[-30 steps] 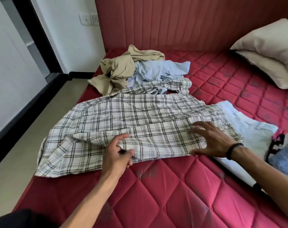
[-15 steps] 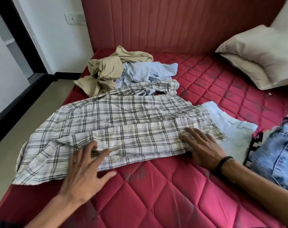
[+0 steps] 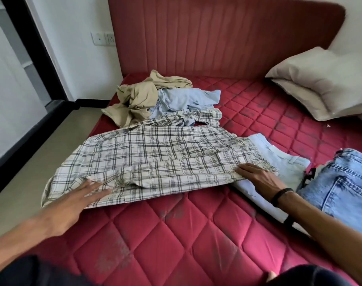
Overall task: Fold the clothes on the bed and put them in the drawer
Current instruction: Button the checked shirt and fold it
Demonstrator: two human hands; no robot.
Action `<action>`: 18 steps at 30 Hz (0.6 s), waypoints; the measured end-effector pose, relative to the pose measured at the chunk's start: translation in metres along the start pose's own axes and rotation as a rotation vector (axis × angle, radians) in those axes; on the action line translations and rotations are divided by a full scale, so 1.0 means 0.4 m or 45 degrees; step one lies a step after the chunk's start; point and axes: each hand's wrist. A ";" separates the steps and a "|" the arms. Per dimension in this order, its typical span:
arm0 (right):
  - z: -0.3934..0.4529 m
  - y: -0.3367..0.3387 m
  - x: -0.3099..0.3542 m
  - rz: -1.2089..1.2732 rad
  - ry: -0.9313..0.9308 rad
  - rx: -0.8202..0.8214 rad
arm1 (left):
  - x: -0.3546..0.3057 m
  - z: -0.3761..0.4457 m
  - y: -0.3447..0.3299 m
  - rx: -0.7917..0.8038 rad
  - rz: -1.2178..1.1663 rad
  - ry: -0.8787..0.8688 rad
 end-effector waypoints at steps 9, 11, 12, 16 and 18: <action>-0.153 0.005 0.049 0.011 -0.064 0.223 | 0.012 -0.151 0.064 0.531 -0.151 -0.162; -0.175 -0.010 0.041 0.077 -0.243 0.447 | 0.024 -0.136 0.100 0.678 -0.320 -0.129; -0.163 -0.004 0.053 0.091 -0.304 0.528 | 0.043 -0.122 0.112 0.694 -0.470 -0.024; -0.059 0.042 0.110 0.198 -0.465 0.381 | 0.128 -0.028 0.117 0.083 -0.858 0.511; 0.037 0.052 0.117 0.189 -0.478 0.226 | 0.166 0.037 0.096 -0.199 -0.784 0.694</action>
Point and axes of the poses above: each hand's wrist, its own z-axis towards the middle knuckle, its own y-axis out of the back of the hand, x = y × z, and after that the axes turned 12 degrees about z, right-handed
